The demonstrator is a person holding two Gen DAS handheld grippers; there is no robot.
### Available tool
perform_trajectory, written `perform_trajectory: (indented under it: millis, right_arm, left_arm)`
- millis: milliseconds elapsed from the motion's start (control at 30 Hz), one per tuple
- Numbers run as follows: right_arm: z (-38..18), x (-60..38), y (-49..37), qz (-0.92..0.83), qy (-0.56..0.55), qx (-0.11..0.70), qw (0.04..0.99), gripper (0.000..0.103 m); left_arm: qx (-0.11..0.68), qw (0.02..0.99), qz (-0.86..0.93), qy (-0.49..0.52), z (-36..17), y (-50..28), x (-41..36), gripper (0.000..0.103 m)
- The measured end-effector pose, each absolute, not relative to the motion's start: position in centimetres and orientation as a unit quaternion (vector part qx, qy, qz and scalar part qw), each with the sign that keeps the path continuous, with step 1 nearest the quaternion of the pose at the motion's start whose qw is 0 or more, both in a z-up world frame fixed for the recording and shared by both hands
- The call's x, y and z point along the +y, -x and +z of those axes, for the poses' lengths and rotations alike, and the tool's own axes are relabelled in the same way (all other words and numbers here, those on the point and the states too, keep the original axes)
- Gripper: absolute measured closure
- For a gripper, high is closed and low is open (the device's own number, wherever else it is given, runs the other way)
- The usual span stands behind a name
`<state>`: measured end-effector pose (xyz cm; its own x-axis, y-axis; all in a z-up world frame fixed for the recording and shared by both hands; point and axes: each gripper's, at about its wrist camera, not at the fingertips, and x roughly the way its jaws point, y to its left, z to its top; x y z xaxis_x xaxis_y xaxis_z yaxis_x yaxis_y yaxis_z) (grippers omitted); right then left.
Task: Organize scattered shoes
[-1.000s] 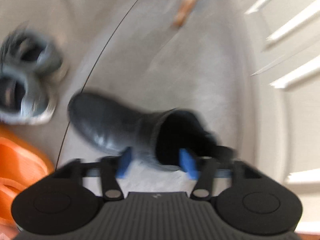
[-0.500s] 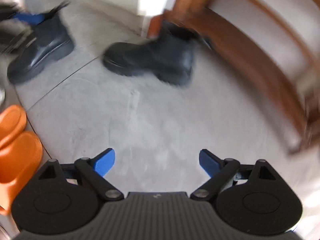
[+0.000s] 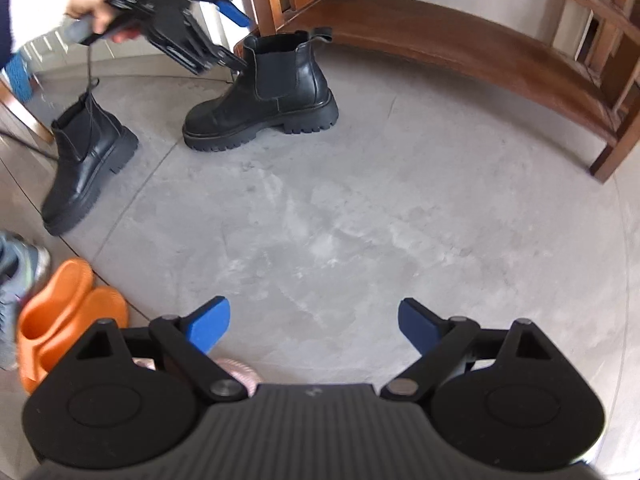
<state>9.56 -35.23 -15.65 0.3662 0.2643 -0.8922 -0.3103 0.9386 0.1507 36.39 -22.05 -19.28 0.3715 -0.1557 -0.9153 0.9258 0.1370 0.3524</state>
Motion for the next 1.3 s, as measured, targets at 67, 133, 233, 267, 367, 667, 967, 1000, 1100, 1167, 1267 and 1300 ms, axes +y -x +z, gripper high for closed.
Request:
perform_trajectory:
  millis: [67, 133, 233, 267, 367, 667, 967, 1000, 1100, 1167, 1267, 1300]
  right_arm:
    - [-16.0, -35.1, -9.4, 0.172, 0.025, 0.539, 0.824, 0.01]
    - [-16.6, -35.1, -9.4, 0.171, 0.023, 0.546, 0.82, 0.01]
    - [-16.8, -35.1, -8.9, 0.176, 0.025, 0.551, 0.815, 0.01]
    - [-16.8, -35.1, -8.5, 0.175, 0.03, 0.552, 0.814, 0.01]
    - [-17.4, -35.4, -8.1, 0.169, 0.025, 0.56, 0.811, 0.01]
    - [-17.7, -37.0, -8.1, 0.146, -0.033, 0.557, 0.817, 0.01]
    - [-18.1, -36.0, -8.5, 0.17, -0.037, 0.549, 0.817, 0.01]
    - [-18.1, -35.9, -8.4, 0.174, -0.035, 0.548, 0.817, 0.01]
    - [-18.4, -35.5, -8.7, 0.175, -0.012, 0.546, 0.819, 0.01]
    - [-19.0, -35.0, -9.7, 0.165, 0.019, 0.542, 0.823, 0.01]
    - [-19.8, -34.4, -13.1, 0.142, 0.068, 0.521, 0.839, 0.01]
    - [-20.2, -34.4, -14.6, 0.121, 0.066, 0.521, 0.843, 0.01]
  left_arm:
    - [0.405, 0.622, -0.402, -0.537, -21.3, -37.1, -22.9, 0.042]
    - [0.404, 0.604, -0.387, -0.567, -22.9, -37.5, -23.5, 0.071]
    - [0.431, 0.624, -0.376, -0.533, -23.5, -38.7, -23.6, 0.078]
    - [0.452, 0.642, -0.368, -0.497, -23.4, -39.5, -23.5, 0.08]
    - [0.47, 0.67, -0.362, -0.445, -22.9, -39.3, -23.3, 0.09]
    - [0.496, 0.717, -0.381, -0.309, -21.6, -37.2, -22.6, 0.103]
    - [0.54, 0.688, -0.373, -0.308, -21.1, -35.7, -22.8, 0.103]
    - [0.538, 0.683, -0.377, -0.318, -21.0, -35.1, -22.8, 0.099]
    - [0.518, 0.693, -0.356, -0.353, -20.6, -34.8, -23.9, 0.08]
    - [0.535, 0.697, -0.335, -0.341, -20.1, -35.4, -24.5, 0.074]
    - [0.526, 0.711, -0.325, -0.334, -18.2, -35.0, -24.1, 0.059]
    - [0.512, 0.721, -0.33, -0.33, -16.7, -34.4, -23.1, 0.059]
